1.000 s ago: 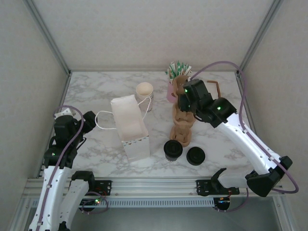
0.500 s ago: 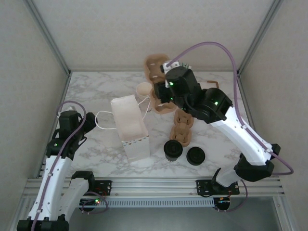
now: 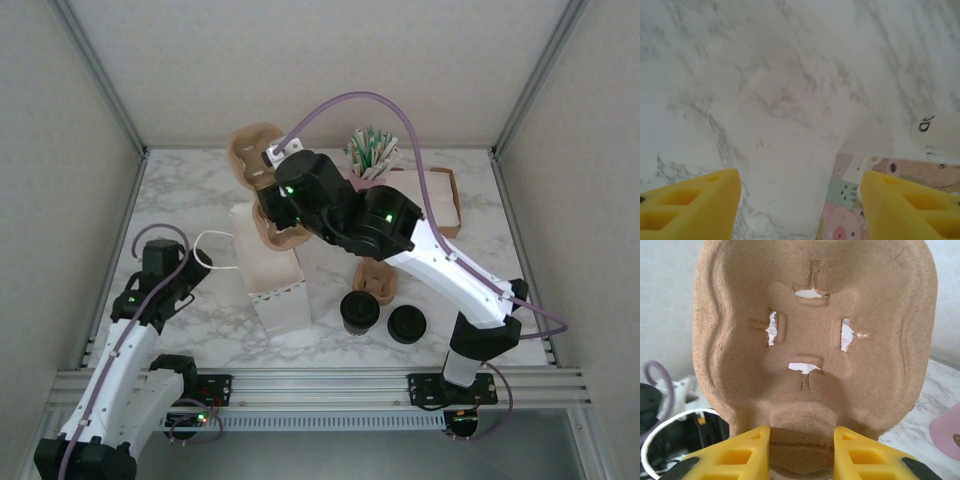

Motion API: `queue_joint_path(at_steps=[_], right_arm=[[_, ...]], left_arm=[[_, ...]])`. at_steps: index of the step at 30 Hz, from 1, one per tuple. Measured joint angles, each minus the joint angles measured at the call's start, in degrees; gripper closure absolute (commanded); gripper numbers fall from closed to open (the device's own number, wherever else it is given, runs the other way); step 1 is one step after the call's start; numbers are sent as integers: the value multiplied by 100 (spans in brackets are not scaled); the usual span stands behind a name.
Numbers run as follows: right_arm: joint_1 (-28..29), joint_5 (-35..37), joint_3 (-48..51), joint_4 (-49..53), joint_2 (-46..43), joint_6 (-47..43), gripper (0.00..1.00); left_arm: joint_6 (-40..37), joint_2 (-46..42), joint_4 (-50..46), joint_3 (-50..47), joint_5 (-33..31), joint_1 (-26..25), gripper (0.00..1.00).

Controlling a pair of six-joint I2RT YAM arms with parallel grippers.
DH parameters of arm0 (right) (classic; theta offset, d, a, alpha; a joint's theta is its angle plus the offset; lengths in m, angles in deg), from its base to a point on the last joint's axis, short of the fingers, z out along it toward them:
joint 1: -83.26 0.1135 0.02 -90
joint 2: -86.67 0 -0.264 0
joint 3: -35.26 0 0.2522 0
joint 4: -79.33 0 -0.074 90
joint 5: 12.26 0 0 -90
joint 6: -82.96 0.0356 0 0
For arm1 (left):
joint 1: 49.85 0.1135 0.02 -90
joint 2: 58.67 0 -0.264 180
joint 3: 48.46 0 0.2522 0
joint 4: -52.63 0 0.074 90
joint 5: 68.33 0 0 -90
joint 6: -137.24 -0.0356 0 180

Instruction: Pack the takeout coffee

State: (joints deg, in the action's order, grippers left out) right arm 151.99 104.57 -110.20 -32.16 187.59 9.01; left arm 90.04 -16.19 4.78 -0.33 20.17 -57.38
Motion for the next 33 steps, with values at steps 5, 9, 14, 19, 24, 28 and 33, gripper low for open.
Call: queue_joint_path(at_steps=[5, 9, 14, 19, 24, 28, 33], right_arm=[[114, 66, -396, 15, 275, 0, 70], [133, 168, -439, 24, 284, 0, 70], [133, 415, -461, 39, 275, -2, 70], [133, 719, -492, 46, 267, -83, 70], [133, 1075, -584, 44, 223, -284, 70], [133, 1438, -632, 37, 166, -490, 70], [133, 1637, -643, 15, 153, -645, 71]], left_arm=[[437, 0, 269, -487, -85, -774, 33], [748, -24, 538, -839, -186, -1222, 33], [1156, -216, 820, -1259, -354, -1615, 34], [1432, -306, 973, -1471, -538, -2087, 33], [1587, -229, 1110, -1473, -743, -2490, 33], [1759, -173, 1213, -1513, -857, -2756, 33], [1947, -46, 1287, -1567, -984, -3171, 32]])
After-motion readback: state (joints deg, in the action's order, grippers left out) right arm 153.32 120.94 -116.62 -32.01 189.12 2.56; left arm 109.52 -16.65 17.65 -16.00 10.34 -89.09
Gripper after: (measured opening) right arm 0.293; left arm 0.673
